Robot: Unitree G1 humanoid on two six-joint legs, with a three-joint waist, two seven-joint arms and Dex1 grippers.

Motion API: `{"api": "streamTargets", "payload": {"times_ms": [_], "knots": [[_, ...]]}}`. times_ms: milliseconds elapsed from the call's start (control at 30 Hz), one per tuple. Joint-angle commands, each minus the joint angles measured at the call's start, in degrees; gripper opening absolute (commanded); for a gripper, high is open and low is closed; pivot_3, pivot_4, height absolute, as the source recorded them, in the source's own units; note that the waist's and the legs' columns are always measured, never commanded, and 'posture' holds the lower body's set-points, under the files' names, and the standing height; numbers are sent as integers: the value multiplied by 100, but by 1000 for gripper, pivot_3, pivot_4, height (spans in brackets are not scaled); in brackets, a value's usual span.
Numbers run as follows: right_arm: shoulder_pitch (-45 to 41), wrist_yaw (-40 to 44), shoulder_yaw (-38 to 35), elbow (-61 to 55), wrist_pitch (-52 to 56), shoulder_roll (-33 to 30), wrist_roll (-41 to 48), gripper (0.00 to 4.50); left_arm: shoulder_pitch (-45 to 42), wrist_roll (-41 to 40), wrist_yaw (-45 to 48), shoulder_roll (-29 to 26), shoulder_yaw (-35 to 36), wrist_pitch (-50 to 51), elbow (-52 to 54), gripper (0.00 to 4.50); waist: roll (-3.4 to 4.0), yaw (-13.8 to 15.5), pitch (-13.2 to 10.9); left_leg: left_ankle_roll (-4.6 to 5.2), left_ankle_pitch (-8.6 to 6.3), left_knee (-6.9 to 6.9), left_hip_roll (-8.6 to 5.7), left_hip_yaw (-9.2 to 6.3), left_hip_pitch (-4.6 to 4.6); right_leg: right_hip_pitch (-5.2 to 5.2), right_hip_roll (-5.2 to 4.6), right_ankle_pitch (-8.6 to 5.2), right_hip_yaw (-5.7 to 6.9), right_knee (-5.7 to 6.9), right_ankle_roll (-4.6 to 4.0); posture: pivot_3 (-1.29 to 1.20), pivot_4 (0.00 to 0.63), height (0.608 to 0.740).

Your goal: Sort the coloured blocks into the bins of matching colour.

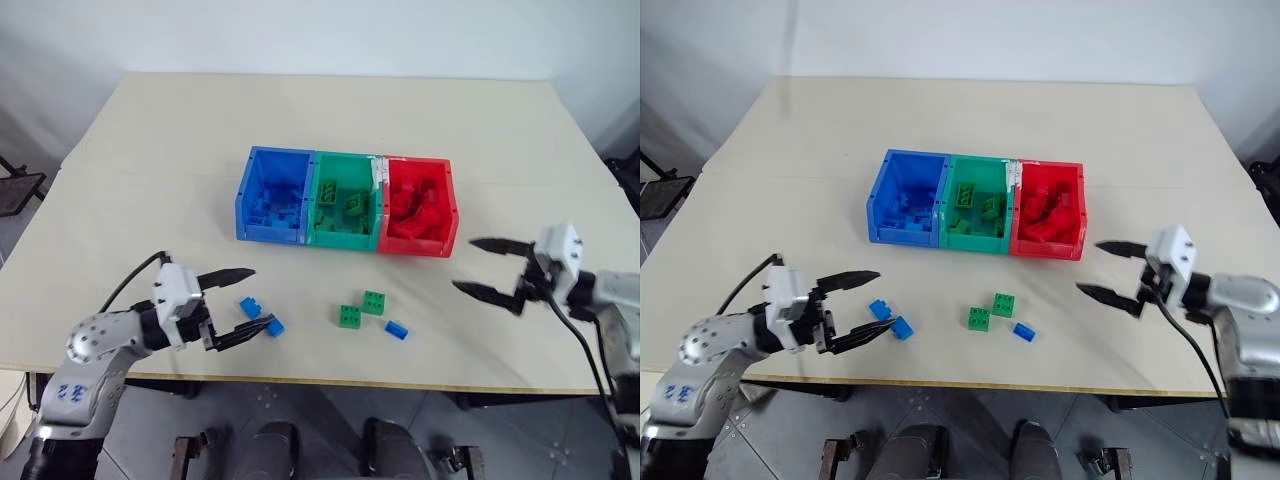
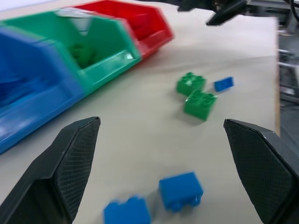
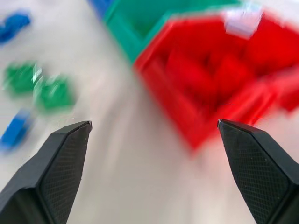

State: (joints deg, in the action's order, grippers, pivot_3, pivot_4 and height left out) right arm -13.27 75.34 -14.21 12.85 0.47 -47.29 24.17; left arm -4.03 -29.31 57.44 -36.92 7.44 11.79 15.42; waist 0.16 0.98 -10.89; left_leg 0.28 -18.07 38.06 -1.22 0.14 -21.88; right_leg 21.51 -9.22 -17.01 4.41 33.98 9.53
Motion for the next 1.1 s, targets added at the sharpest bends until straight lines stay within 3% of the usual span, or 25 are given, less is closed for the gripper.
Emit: {"api": "streamTargets", "payload": {"times_ms": [33,167,400,567,733,833,1100], "knots": [[418,295,-246,-204,-479,-226,19,4488,-229,111,413,-34,-348,-209,-151,4500,0,-30,0,0,0,-1,1,4,3,0,0,0,-2,0,0,0,150,740],[574,321,-68,-335,-437,-241,10,4488,-454,250,491,36,-446,-450,-418,4500,0,-93,0,-1,0,1,3,8,6,0,0,0,-4,3,1,0,150,740],[858,-280,771,-2173,1510,-121,288,4488,-82,240,499,-101,-130,-724,-339,4500,0,-86,0,-3,0,1,7,1,10,-2,-2,0,-5,4,0,0,150,740],[866,-879,1362,-2803,1879,176,-35,4488,649,145,603,-354,87,-697,120,4500,-1,-69,0,-7,-4,1,6,-31,10,-2,-3,0,-7,1,0,0,150,740],[672,-1436,1851,-2547,1649,587,-651,4488,1035,134,396,-355,286,-621,391,4500,-2,19,1,-1,-10,7,2,-48,10,-2,-5,0,-12,2,0,0,150,740],[614,-1414,1951,-2344,1431,594,-820,3897,1072,127,284,-331,313,-574,487,4500,-2,40,1,1,-11,8,-1,-49,10,-3,-6,0,-12,3,0,0,150,740],[348,-1056,1871,-1715,855,507,-851,1049,1130,144,97,-291,352,-587,560,4500,-3,29,2,1,-11,7,1,-37,10,-3,-1,0,-11,2,0,0,150,740]]}}
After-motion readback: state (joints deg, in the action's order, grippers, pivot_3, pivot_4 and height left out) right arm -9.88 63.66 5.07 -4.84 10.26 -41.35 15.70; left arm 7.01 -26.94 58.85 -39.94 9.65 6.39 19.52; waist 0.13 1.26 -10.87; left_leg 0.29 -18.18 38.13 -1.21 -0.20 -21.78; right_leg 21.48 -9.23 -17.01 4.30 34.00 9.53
